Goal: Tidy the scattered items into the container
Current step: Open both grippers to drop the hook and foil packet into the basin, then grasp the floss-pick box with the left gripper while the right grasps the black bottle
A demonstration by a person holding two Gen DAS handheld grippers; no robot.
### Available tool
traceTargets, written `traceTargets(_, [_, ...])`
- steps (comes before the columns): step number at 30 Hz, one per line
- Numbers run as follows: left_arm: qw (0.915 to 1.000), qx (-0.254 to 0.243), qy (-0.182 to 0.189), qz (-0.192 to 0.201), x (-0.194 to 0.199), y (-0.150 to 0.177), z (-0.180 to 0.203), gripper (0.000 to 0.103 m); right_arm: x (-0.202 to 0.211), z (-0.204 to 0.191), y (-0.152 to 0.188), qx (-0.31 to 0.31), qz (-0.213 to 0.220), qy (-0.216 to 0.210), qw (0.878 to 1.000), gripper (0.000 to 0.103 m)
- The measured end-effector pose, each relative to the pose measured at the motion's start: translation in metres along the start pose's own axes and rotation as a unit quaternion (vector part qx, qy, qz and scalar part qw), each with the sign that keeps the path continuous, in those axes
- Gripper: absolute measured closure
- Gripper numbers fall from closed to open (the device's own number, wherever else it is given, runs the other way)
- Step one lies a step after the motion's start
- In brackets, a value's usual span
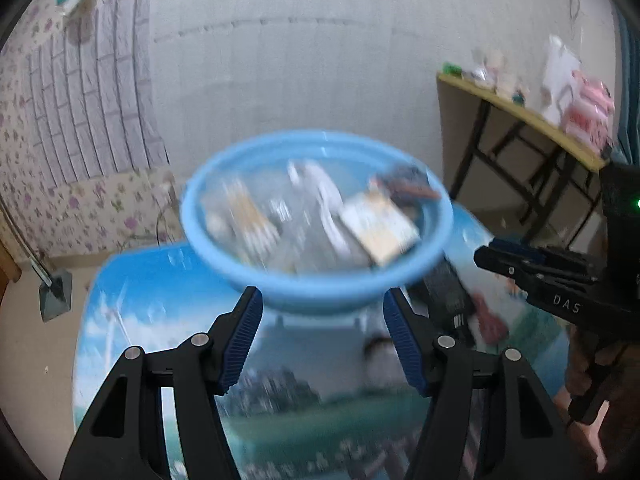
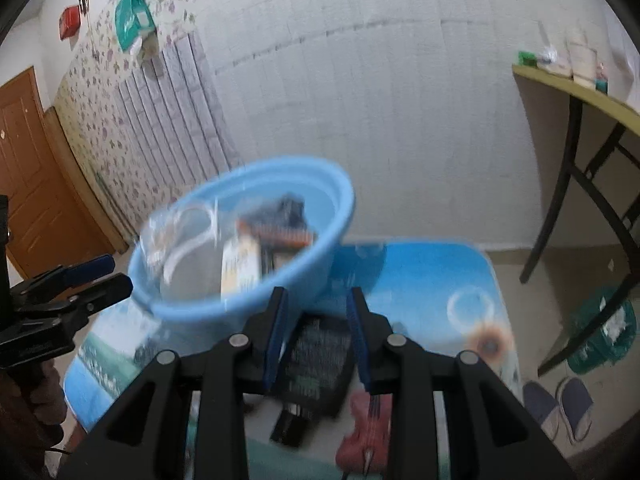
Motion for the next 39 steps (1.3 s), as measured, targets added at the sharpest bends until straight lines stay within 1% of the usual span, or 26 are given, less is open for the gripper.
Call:
traceTargets(2, [0.9997, -0.011, -0.003, -0.021, -0.011, 0.015, 0.005, 0.04, -0.003, -0.001, 0.014, 0.001, -0.013, -0.001, 1.0, 0.073])
traceTargets(6, [0.9984, -0.015, 0.001, -0.054, -0.031, 0.031, 0.012, 0.04, -0.015, -0.004, 0.043, -0.005, -0.051, -0.013, 0.999, 0.073])
traceTargets(8, [0.9976, -0.022, 0.004, -0.066, -0.038, 0.034, 0.016, 0.04, -0.021, -0.005, 0.052, -0.006, -0.068, -0.011, 0.998, 0.073])
traceTargets(10, [0.9972, -0.031, 0.004, -0.068, -0.041, 0.034, 0.021, 0.04, -0.023, -0.009, 0.058, -0.007, -0.08, -0.015, 0.997, 0.073])
traceTargets(12, [0.9968, -0.04, 0.003, -0.069, -0.044, 0.035, 0.026, 0.04, -0.024, -0.013, 0.061, -0.002, -0.083, -0.02, 0.996, 0.073])
traceTargets(15, [0.9958, -0.046, 0.011, -0.078, -0.051, 0.036, 0.033, 0.04, -0.026, -0.016, 0.063, 0.004, -0.084, -0.02, 0.996, 0.073])
traceTargets(18, [0.9953, -0.057, 0.018, -0.076, -0.05, 0.036, 0.041, 0.04, -0.029, -0.017, 0.066, 0.002, -0.089, -0.021, 0.996, 0.073])
traceTargets(21, [0.9948, -0.064, 0.02, -0.077, -0.05, 0.036, 0.045, 0.04, -0.03, -0.018, 0.067, 0.01, -0.091, -0.01, 0.996, 0.073])
traceTargets(25, [0.9945, -0.065, 0.025, -0.078, -0.053, 0.033, 0.048, 0.04, -0.03, -0.01, 0.067, 0.001, -0.09, -0.01, 0.996, 0.073])
traceTargets(30, [0.9937, -0.071, 0.03, -0.081, -0.055, 0.032, 0.053, 0.037, -0.027, 0.005, 0.066, -0.011, -0.086, -0.001, 0.996, 0.073])
traceTargets(36, [0.9919, -0.085, 0.033, -0.089, -0.063, 0.033, 0.062, 0.037, -0.024, 0.027, 0.063, -0.028, -0.081, 0.016, 0.996, 0.073])
traceTargets(39, [0.9914, -0.084, 0.033, -0.095, -0.069, 0.033, 0.063, 0.037, -0.024, 0.026, 0.06, -0.012, -0.078, 0.03, 0.996, 0.072])
Point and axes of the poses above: each gripper's, at about its wrist camera, not at the fingertips, and x roughly against the way its jaws point, z to its right, y to its underside, the point moved 5 cm from there along -x, roughly the way its jaws point, and after that the axes turned 10 degrees about -z, right-handed, at the moved point
